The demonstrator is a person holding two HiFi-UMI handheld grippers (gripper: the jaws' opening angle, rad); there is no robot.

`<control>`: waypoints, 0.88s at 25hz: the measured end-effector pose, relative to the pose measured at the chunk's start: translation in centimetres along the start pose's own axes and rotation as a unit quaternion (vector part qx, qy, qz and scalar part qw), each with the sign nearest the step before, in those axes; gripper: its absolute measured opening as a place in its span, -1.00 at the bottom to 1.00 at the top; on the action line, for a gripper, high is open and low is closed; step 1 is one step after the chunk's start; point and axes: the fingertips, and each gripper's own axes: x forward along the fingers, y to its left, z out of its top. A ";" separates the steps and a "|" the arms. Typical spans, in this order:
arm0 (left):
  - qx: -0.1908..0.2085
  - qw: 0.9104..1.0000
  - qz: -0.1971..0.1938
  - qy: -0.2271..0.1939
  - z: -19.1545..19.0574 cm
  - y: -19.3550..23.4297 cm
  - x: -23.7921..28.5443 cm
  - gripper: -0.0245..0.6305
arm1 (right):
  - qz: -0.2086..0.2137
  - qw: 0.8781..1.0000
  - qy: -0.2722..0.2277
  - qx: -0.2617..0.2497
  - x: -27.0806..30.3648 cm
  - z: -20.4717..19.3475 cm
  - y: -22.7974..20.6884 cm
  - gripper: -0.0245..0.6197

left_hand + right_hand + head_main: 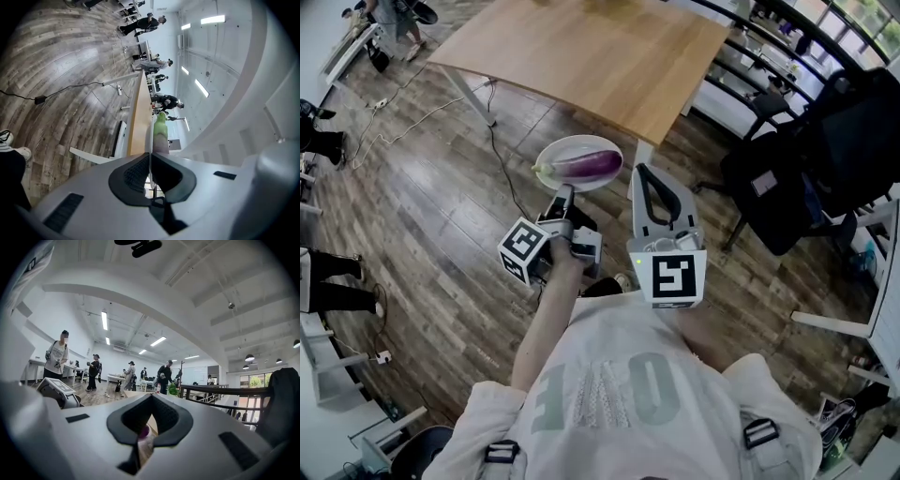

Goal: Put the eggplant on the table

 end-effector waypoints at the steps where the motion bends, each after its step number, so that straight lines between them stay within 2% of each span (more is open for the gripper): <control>1: 0.000 1.000 0.002 -0.003 0.1 0.1 -0.2 -0.87 | 0.001 1.000 0.001 0.004 -0.1 -0.2 -0.1 -0.87; 7: -0.009 1.000 0.000 -0.023 1.5 -0.3 -0.4 -0.87 | 0.011 0.999 0.015 0.033 0.4 -0.9 -0.4 -0.87; 10: -0.014 0.999 -0.004 -0.034 2.5 -0.1 -0.2 -0.87 | 0.020 0.999 0.017 0.027 0.5 -1.5 0.1 -0.87; 15: -0.020 0.999 -0.009 -0.040 4.2 -0.6 2.6 -0.87 | 0.019 0.999 0.020 0.023 2.5 -2.0 -0.8 -0.87; 18: -0.009 0.999 -0.009 -0.042 5.2 -1.9 4.3 -0.87 | 0.014 0.999 0.015 0.027 3.8 -1.2 -1.8 -0.87; 22: -0.003 0.999 -0.021 -0.036 5.1 -2.7 5.4 -0.87 | 0.005 0.999 0.006 0.032 4.6 -1.4 -2.3 -0.87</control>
